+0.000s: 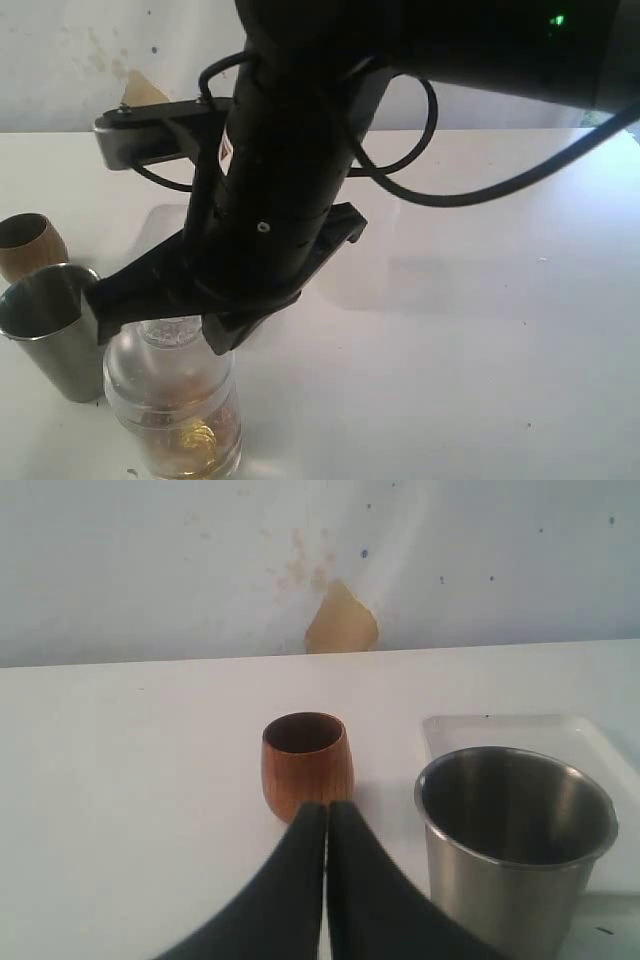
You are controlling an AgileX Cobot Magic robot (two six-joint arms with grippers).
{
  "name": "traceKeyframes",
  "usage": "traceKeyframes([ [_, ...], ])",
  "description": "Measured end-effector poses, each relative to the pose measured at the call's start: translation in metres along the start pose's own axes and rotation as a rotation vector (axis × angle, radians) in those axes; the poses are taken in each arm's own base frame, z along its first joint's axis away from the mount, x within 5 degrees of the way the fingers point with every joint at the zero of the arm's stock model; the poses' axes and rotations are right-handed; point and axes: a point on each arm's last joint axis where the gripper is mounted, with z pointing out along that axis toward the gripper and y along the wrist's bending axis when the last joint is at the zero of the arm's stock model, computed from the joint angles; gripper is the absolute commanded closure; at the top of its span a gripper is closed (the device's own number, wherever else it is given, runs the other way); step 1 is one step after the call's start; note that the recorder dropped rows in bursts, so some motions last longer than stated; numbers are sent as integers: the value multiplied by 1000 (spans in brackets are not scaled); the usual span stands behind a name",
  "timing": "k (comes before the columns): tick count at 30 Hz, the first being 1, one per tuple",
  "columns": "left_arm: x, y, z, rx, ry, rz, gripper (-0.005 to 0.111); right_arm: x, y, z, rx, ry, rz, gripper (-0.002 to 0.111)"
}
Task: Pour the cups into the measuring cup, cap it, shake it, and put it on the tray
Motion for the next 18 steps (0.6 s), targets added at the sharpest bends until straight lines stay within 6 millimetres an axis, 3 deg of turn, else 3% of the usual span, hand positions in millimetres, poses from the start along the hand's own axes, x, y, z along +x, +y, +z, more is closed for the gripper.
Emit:
traceKeyframes([
  [13, 0, 0, 0, 0, 0, 0, 106, 5, 11, 1, -7, 11, -60, 108],
  [18, 0, 0, 0, 0, 0, 0, 106, 8, 8, -11, 34, -14, -76, 108],
])
